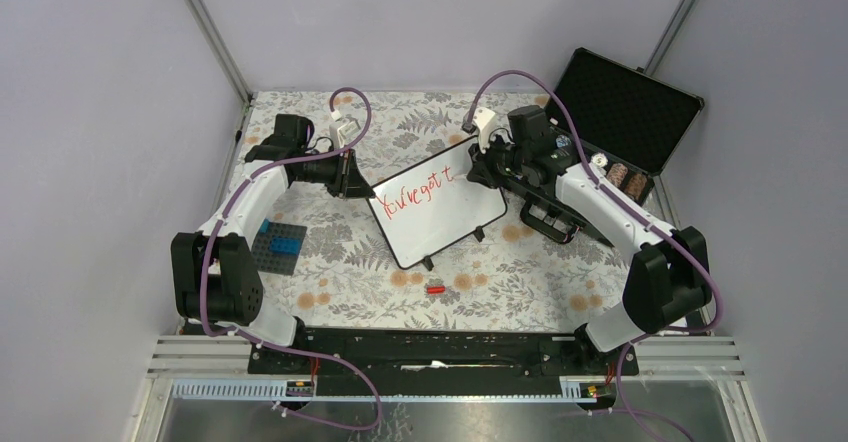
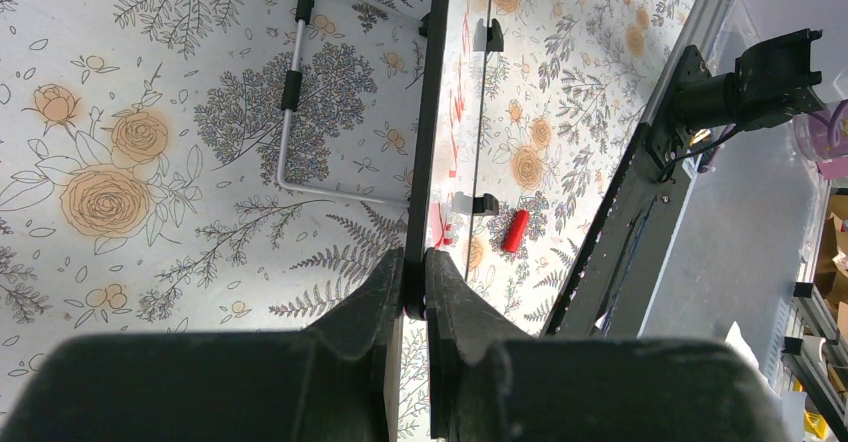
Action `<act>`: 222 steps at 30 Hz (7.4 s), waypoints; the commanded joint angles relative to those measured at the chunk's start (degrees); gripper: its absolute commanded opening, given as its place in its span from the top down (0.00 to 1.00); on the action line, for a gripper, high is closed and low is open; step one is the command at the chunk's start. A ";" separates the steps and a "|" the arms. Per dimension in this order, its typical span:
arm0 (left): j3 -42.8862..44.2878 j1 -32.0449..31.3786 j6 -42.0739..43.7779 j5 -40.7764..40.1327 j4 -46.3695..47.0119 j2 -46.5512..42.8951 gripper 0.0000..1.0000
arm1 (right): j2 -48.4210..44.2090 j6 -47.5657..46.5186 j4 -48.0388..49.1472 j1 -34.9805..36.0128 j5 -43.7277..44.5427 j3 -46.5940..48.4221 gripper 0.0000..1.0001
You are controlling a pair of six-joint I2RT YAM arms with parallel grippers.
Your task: Write a sentence on the whiteboard
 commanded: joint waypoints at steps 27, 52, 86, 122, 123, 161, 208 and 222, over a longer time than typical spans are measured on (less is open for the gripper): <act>1.01 -0.29 1.70 -1.38 1.95 0.64 1.00 | 2.37 -0.96 0.87 -0.29 3.12 7.99 1.00; 1.32 -0.30 1.68 -1.43 1.86 0.95 1.00 | -1.42 -1.24 1.03 -0.32 1.64 -0.47 1.00; 1.20 -0.34 1.96 -1.69 1.91 1.24 1.00 | 1.43 -1.58 1.66 -1.87 4.66 5.16 1.00; 1.14 -0.39 1.78 -1.60 1.93 0.72 1.00 | -1.57 -0.21 0.06 -2.58 1.47 4.53 1.00; 1.12 -0.39 1.77 -1.63 1.93 0.61 1.00 | -1.54 -0.19 0.36 -2.56 1.48 4.68 1.00; 1.27 -0.56 1.84 -1.91 1.92 1.29 1.00 | 1.77 -2.29 1.12 -4.07 4.89 6.35 1.00; 1.54 -0.90 1.95 -2.44 1.88 1.35 1.00 | -0.23 -2.33 -1.89 -4.47 0.37 7.80 1.00; 1.42 -0.99 1.87 -2.45 1.96 1.31 1.00 | 2.01 -1.70 -1.88 -4.42 -0.85 9.86 1.00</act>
